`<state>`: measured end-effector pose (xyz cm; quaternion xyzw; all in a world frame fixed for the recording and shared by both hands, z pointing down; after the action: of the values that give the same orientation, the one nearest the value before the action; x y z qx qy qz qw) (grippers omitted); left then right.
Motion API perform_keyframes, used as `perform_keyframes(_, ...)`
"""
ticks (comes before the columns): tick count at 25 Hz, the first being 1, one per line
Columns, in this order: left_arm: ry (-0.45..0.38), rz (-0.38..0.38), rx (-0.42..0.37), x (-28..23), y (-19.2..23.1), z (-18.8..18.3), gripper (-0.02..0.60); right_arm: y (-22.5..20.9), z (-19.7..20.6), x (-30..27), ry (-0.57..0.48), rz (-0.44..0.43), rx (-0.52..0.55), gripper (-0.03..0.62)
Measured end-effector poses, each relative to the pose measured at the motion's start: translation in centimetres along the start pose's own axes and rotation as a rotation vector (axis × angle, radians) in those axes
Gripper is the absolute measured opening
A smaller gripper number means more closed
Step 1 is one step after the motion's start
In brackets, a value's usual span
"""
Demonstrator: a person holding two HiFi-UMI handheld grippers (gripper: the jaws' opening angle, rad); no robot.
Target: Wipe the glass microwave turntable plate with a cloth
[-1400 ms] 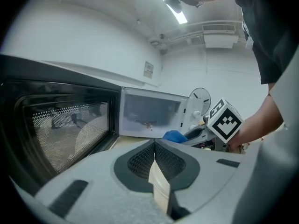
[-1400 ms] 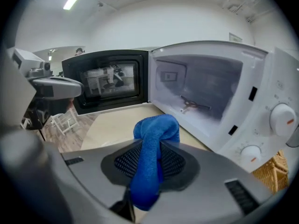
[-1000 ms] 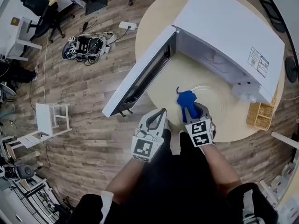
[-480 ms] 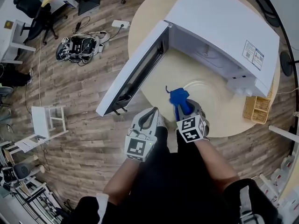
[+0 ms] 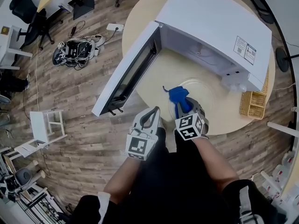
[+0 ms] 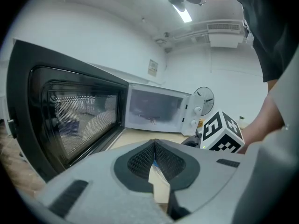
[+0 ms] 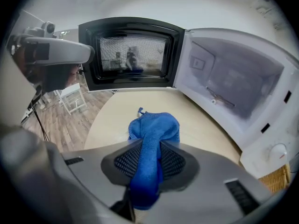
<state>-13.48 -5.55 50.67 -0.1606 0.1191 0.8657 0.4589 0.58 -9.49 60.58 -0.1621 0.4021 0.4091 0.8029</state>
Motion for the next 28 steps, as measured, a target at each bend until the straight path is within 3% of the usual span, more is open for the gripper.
perform_keyframes(10,-0.003,0.027,-0.037,-0.4,-1.0,-0.7,0.006,-2.8,1.2,0.9,0.019,0.065,-0.024,0.094)
perform_keyframes(28,-0.016,0.092,-0.029,-2.4,-2.5,-2.6,0.006,-9.5,4.9,3.0,0.057,0.185,-0.077,0.094)
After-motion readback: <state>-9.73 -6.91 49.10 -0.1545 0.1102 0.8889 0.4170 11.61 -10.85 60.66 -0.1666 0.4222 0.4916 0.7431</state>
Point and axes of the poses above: the fingertips, and each gripper's own axes: x backward along the fingers, y to its left, z out of its underside, the point moved 5 cm from there along x, backward along the fingers, and after that the axes turned 5 degrees about -x, right-handed, at the moved point
